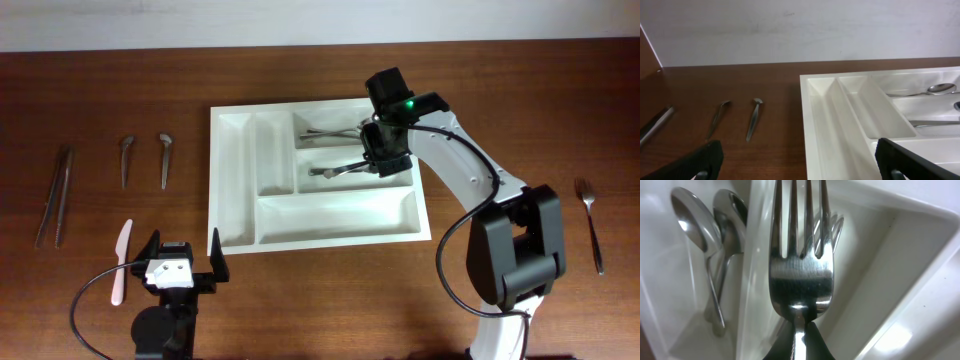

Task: Pack container
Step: 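Lower the fork beside the first fork and open the gripper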

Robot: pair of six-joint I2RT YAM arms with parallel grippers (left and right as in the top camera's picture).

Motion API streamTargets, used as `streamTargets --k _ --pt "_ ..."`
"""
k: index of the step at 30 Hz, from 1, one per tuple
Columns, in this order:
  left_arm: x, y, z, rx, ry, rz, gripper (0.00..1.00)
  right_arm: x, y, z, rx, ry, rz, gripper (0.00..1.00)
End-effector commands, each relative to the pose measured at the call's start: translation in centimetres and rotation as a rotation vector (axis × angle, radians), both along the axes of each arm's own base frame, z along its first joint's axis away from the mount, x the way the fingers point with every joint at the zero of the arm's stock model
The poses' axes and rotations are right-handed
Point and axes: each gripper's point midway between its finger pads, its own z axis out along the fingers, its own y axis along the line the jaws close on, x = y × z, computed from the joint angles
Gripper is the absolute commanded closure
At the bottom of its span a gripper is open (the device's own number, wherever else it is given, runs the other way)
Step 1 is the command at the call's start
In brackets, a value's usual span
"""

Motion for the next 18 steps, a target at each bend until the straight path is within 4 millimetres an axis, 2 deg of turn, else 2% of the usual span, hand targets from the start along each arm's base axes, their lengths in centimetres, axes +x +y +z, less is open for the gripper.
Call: streamTargets --k 1,13,18 --pt "-0.01 0.06 -0.05 0.015 -0.001 0.000 0.01 -0.64 0.87 -1.09 -0.001 0.030 0.007 0.95" --pt "-0.01 0.06 -0.05 0.015 -0.001 0.000 0.01 -1.04 1.68 -1.56 -0.005 0.040 0.027 0.91" --pt "-0.01 0.06 -0.06 0.015 -0.001 0.000 0.01 -1.04 1.68 -1.56 -0.005 0.040 0.027 0.79"
